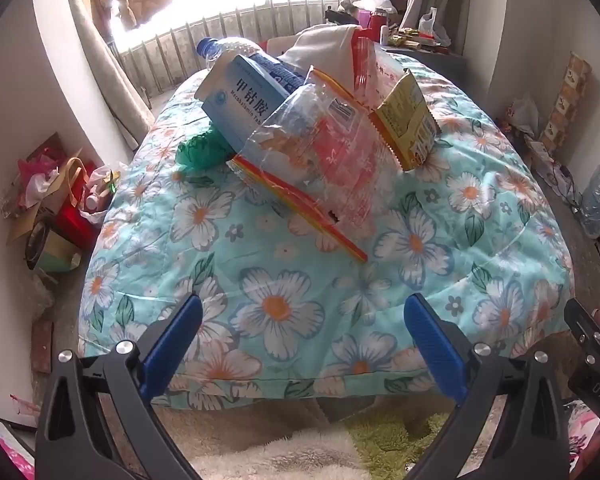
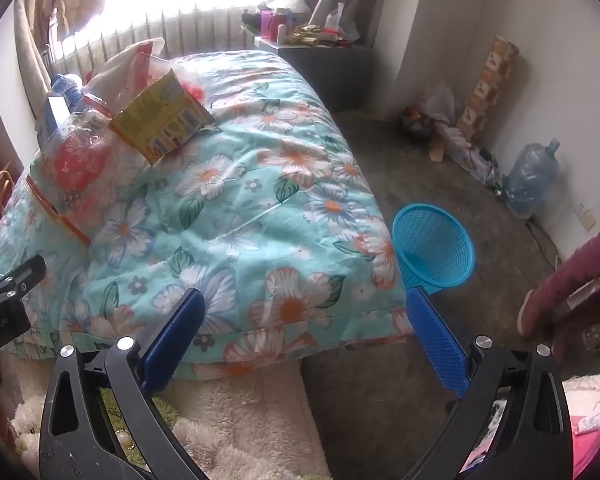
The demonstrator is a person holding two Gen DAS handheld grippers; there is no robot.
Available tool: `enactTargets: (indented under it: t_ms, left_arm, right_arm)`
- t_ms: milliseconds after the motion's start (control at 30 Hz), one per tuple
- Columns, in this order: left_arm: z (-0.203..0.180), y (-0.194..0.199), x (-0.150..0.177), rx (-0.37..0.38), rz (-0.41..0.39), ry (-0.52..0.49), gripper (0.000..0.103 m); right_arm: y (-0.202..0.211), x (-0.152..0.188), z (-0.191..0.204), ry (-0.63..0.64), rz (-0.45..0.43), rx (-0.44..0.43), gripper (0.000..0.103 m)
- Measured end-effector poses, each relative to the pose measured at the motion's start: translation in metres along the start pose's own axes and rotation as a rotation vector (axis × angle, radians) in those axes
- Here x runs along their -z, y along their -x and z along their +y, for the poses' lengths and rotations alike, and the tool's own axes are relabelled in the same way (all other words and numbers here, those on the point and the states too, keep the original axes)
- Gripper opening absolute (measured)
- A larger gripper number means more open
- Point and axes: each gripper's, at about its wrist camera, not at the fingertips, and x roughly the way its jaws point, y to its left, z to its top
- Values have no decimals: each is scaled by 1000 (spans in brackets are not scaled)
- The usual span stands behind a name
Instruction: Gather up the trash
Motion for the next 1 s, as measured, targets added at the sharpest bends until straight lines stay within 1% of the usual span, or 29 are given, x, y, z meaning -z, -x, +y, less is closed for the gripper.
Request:
enactTargets:
  t_ms: [267, 467, 567, 1000]
  left_arm:
    - [-1, -1, -2, 1, -12, 7, 99]
    - [-10, -2, 1, -1, -8, 0, 99]
    - [1, -3, 0, 7, -7, 8, 99]
    - [3, -2, 0, 11, -8, 10, 99]
  right_arm:
    - [1, 0, 0, -2, -7, -3, 96]
    - [2, -1, 0, -1, -6, -2, 96]
    - [3, -3, 1, -1, -6, -2, 96]
    - [6, -9, -3, -2, -7, -3, 96]
